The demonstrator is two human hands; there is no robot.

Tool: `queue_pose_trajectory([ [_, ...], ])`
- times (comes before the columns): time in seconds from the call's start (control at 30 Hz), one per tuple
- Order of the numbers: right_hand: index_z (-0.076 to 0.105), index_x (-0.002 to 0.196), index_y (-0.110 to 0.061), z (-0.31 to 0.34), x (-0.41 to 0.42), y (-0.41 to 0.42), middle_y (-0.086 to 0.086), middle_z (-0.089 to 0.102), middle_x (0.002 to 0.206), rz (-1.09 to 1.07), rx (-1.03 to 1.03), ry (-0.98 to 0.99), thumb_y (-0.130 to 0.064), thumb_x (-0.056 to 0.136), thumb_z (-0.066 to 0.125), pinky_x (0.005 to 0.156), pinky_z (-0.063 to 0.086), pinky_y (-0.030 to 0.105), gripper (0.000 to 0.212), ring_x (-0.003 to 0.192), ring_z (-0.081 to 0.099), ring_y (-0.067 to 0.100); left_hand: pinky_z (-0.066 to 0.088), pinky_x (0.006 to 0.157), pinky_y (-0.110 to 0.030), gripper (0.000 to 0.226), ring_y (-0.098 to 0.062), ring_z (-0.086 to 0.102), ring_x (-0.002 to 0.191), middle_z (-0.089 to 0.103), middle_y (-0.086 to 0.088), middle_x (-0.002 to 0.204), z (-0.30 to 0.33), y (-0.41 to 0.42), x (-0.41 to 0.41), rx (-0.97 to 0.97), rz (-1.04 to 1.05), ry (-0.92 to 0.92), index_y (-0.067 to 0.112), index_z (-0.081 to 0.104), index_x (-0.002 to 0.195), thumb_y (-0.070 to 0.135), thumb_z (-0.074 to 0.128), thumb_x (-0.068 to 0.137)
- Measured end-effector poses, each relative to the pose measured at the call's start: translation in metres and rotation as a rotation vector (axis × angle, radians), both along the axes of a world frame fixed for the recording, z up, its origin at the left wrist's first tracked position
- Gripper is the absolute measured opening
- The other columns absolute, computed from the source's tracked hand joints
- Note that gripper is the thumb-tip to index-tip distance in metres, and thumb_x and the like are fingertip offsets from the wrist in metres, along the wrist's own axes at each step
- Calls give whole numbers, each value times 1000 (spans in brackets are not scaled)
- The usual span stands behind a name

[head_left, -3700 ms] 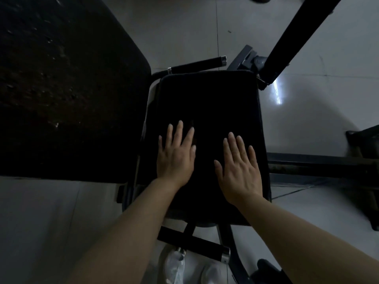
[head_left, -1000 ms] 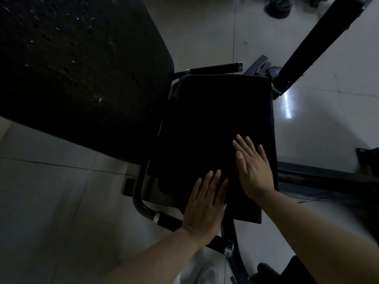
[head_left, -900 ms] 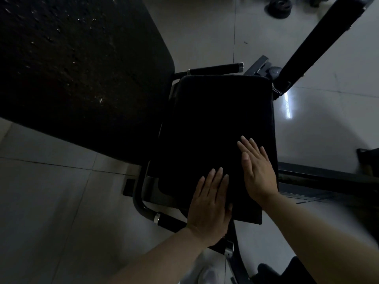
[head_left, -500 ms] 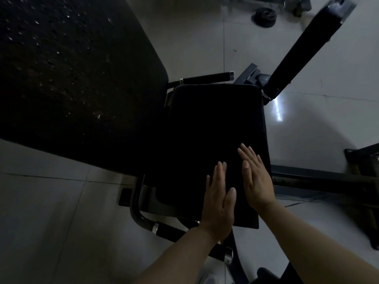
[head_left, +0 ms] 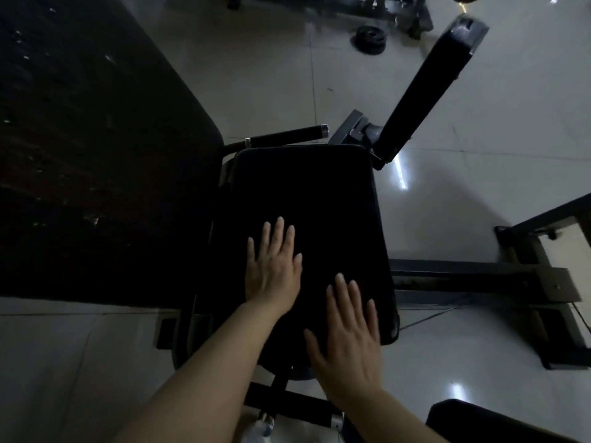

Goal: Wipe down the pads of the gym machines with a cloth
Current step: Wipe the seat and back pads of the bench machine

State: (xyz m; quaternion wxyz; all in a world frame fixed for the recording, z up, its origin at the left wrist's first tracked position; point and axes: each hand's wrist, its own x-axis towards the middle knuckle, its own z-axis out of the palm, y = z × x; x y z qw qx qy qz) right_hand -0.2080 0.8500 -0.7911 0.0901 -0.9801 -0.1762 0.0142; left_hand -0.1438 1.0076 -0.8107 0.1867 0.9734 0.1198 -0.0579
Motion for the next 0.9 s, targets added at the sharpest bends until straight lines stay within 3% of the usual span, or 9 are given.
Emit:
queue_pose_trajectory([
  [0.07, 26, 146, -12, -9, -3, 3, 8, 21, 156, -29, -87, 24, -60, 88, 32, 112, 13, 44, 75, 145, 12, 23, -10, 117, -43, 58, -16, -19, 144, -17, 3, 158, -2, -3, -1, 26, 11, 34, 24, -8, 149, 44, 13, 99],
  [0.17, 28, 145, -13, -10, 0, 7, 9, 24, 155, -47, -100, 29, -56, 95, 20, 113, 11, 44, 67, 144, 14, 24, -11, 117, -46, 60, -18, -19, 144, -17, 0, 158, -2, -9, 5, 46, 36, 57, 22, -8, 150, 46, 13, 98],
  [0.23, 35, 143, -15, -10, 3, 7, 8, 28, 153, -27, -85, 28, -51, 95, 26, 113, 13, 45, 61, 143, 17, 23, -10, 117, -46, 62, -19, -18, 144, -17, -3, 158, -1, -12, 11, 69, 38, 71, 18, -6, 150, 46, 13, 98],
  [0.43, 40, 142, -19, -10, 17, -24, 5, 34, 151, 240, -76, -12, -52, 93, 35, 112, 20, 44, 59, 141, 25, 21, -7, 118, -45, 66, -18, -17, 145, -15, -3, 158, -3, -15, 14, 107, 41, 62, 16, -7, 150, 49, 5, 94],
  [0.57, 33, 143, -15, -4, 29, -66, 7, 32, 151, 328, -138, -36, -54, 97, 27, 113, 20, 44, 60, 141, 24, 22, -6, 118, -45, 68, -18, -16, 145, -14, -2, 159, -2, -14, 13, 97, 27, 51, 16, -5, 151, 49, 4, 92],
  [0.67, 24, 146, -13, -3, 30, -90, 10, 22, 154, 271, -117, 9, -55, 98, 25, 115, 18, 43, 65, 144, 17, 25, -6, 118, -45, 68, -17, -15, 145, -14, -2, 159, -2, -14, 13, 89, 27, 41, 16, -4, 151, 49, 7, 93],
  [0.8, 10, 149, -12, 0, 26, -72, 13, 10, 157, -22, -21, 145, -57, 98, 16, 118, 15, 40, 69, 145, 5, 29, -6, 118, -45, 69, -18, -18, 144, -17, -3, 158, 0, -16, 13, 84, 26, 39, 15, -8, 150, 49, 2, 91],
  [0.9, -13, 145, -16, 8, 61, -44, 5, -23, 153, -165, 53, 244, -61, 90, 5, 119, 5, 39, 74, 143, -18, 24, -6, 118, -44, 69, -18, -17, 144, -16, -3, 157, -2, -16, 11, 83, 32, 5, 15, -9, 148, 52, -6, 89],
])
